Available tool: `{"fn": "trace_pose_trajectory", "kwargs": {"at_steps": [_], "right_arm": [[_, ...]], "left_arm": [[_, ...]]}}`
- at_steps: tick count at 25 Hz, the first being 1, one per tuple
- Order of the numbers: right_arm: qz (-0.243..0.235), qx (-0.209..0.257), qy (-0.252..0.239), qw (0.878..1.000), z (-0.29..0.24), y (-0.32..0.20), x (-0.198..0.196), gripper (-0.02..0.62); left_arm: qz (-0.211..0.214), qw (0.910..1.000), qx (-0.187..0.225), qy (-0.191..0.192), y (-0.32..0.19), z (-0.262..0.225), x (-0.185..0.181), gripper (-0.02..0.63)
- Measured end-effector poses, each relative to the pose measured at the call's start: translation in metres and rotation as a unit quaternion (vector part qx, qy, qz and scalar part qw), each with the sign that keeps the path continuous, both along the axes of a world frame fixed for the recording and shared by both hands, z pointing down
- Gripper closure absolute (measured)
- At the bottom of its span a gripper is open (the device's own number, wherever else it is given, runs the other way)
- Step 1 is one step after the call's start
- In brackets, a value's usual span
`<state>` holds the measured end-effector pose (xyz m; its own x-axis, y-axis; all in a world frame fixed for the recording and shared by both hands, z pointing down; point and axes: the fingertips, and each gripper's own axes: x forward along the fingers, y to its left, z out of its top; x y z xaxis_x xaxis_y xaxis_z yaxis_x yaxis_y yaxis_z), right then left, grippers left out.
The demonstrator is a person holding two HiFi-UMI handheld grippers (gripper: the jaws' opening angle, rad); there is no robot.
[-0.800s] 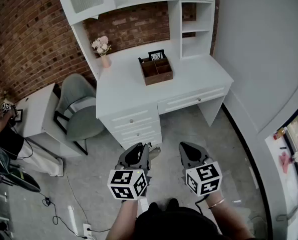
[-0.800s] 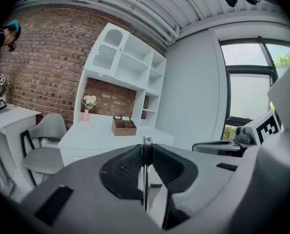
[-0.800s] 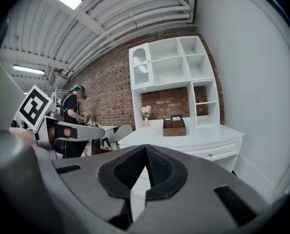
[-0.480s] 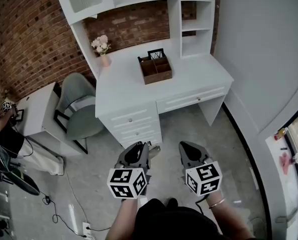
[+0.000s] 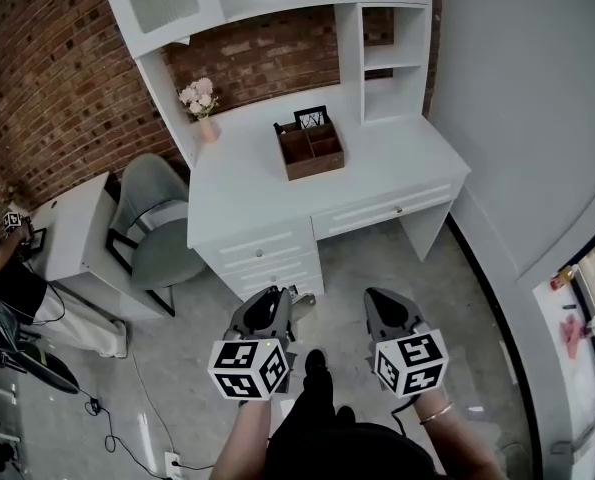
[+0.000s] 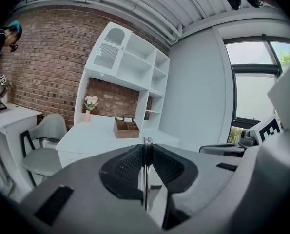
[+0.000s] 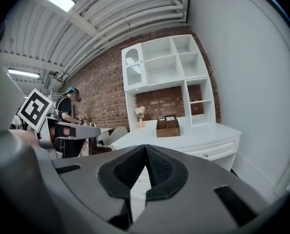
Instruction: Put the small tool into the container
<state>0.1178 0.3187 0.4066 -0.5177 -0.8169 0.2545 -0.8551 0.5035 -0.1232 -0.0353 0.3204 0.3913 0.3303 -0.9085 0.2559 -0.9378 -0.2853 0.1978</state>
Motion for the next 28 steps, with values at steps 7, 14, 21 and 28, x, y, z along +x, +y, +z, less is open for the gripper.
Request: {"fn": "trace_pose_trajectory", "kwargs": {"at_steps": [7, 14, 21, 28], "right_arm": [[0.004, -0.011, -0.001, 1.0, 0.01, -0.054, -0.009, 0.591], [0.019, -0.025, -0.009, 0.999, 0.015, -0.134, -0.027, 0.591], [0.027, -0.03, -0.013, 0.999, 0.009, -0.212, -0.054, 0.591], [0.043, -0.031, -0.012, 0.999, 0.009, -0.266, -0.073, 0.591]], "left_arm": [[0.005, 1.0, -0.005, 0.006, -0.061, 0.008, -0.012, 0.534], [0.025, 0.9996, -0.012, 0.012, -0.146, 0.015, -0.025, 0.534], [0.049, 0.9987, -0.011, 0.01, -0.227, 0.008, -0.037, 0.534], [0.069, 0.9976, -0.002, 0.012, -0.292, -0.001, -0.05, 0.534]]}}
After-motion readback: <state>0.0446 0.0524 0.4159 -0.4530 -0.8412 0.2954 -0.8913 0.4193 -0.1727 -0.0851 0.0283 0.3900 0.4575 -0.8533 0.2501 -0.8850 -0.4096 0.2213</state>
